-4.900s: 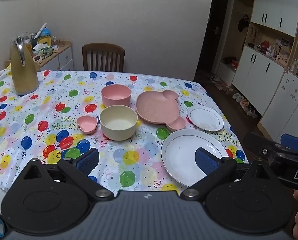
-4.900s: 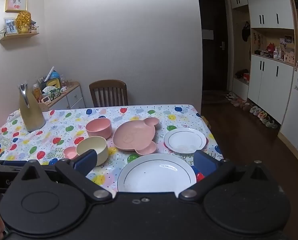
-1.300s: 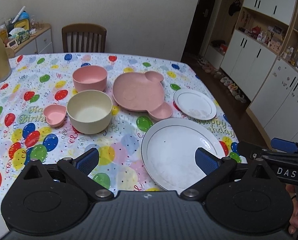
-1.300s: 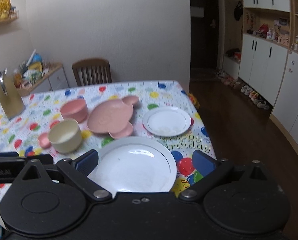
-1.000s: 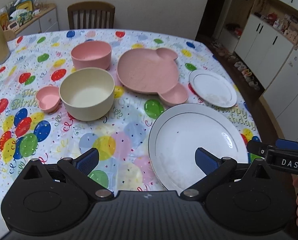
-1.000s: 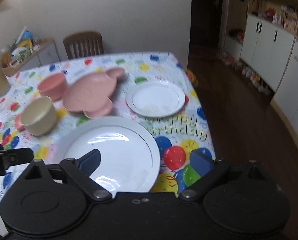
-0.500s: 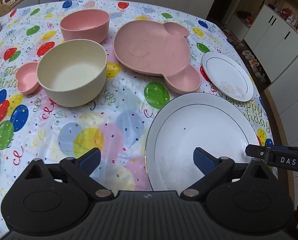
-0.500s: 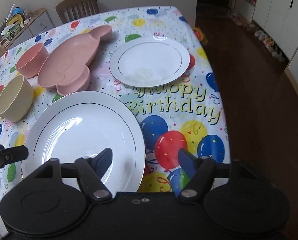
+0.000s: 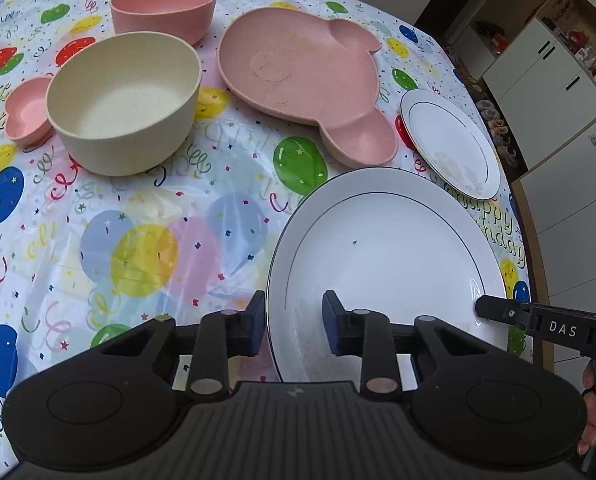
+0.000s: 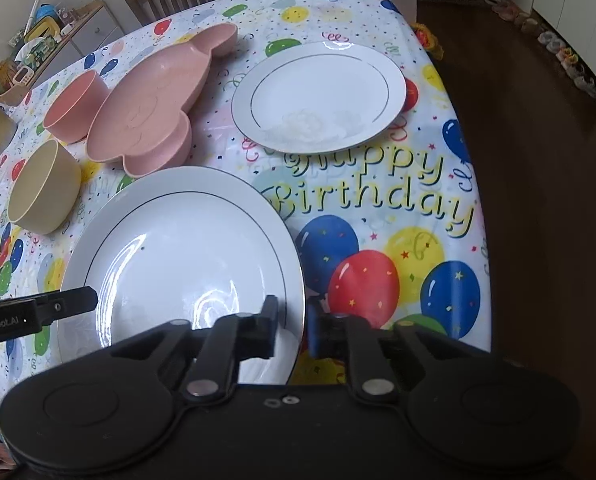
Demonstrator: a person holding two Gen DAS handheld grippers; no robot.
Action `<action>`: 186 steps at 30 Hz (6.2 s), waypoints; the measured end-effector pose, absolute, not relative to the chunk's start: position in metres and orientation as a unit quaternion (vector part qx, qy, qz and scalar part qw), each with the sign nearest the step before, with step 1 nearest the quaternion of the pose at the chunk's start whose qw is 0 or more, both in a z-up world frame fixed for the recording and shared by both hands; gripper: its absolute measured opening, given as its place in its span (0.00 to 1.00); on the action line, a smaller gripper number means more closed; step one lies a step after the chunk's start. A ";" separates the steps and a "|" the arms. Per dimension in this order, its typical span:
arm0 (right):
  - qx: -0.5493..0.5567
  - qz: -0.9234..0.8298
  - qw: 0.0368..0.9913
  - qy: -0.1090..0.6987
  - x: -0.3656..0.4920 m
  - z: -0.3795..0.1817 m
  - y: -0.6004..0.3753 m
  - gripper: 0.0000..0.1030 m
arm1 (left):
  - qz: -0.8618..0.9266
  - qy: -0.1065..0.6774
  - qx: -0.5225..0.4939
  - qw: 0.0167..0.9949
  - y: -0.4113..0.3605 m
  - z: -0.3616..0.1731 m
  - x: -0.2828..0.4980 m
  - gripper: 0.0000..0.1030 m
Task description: Organize plates and bowls
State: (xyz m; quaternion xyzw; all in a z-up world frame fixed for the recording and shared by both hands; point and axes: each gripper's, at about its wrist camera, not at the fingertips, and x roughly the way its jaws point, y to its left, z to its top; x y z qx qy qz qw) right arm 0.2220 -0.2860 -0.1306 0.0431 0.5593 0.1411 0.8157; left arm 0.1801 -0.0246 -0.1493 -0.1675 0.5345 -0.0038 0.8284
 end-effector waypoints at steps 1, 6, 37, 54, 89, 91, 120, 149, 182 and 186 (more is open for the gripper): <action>0.045 0.141 0.816 0.559 0.222 -0.131 -0.287 0.11 | -0.003 0.535 -0.169 0.828 -0.024 -0.150 0.180 0.26; 0.055 0.133 0.817 0.558 0.219 -0.130 -0.289 0.10 | -0.006 0.531 -0.178 0.829 -0.021 -0.148 0.175 0.25; 0.055 0.104 0.809 0.576 0.122 -0.124 -0.308 0.10 | -0.057 0.558 -0.132 0.817 -0.038 -0.136 0.104 0.25; 0.014 0.084 0.836 0.542 0.114 -0.092 -0.298 0.42 | -0.066 0.521 -0.093 0.846 -0.037 -0.109 0.096 0.28; -0.050 0.119 0.901 0.414 0.186 -0.025 -0.284 0.97 | -0.047 0.431 -0.071 0.898 -0.059 -0.054 0.189 0.76; -0.047 0.122 0.902 0.411 0.199 -0.027 -0.289 0.97 | -0.042 0.433 -0.072 0.898 -0.062 -0.055 0.201 0.76; -0.046 0.141 0.798 0.584 0.398 -0.110 -0.317 0.76 | -0.066 0.515 -0.048 0.853 -0.121 -0.114 0.360 0.75; 0.008 0.170 0.769 0.617 0.439 -0.135 -0.338 0.20 | -0.058 0.574 -0.147 0.804 -0.106 -0.156 0.394 0.20; 0.023 0.163 0.790 0.591 0.345 -0.099 -0.343 0.10 | -0.094 0.564 -0.155 0.806 -0.098 -0.124 0.307 0.15; 0.029 0.158 0.794 0.587 0.322 -0.089 -0.344 0.10 | -0.101 0.559 -0.153 0.809 -0.095 -0.114 0.285 0.15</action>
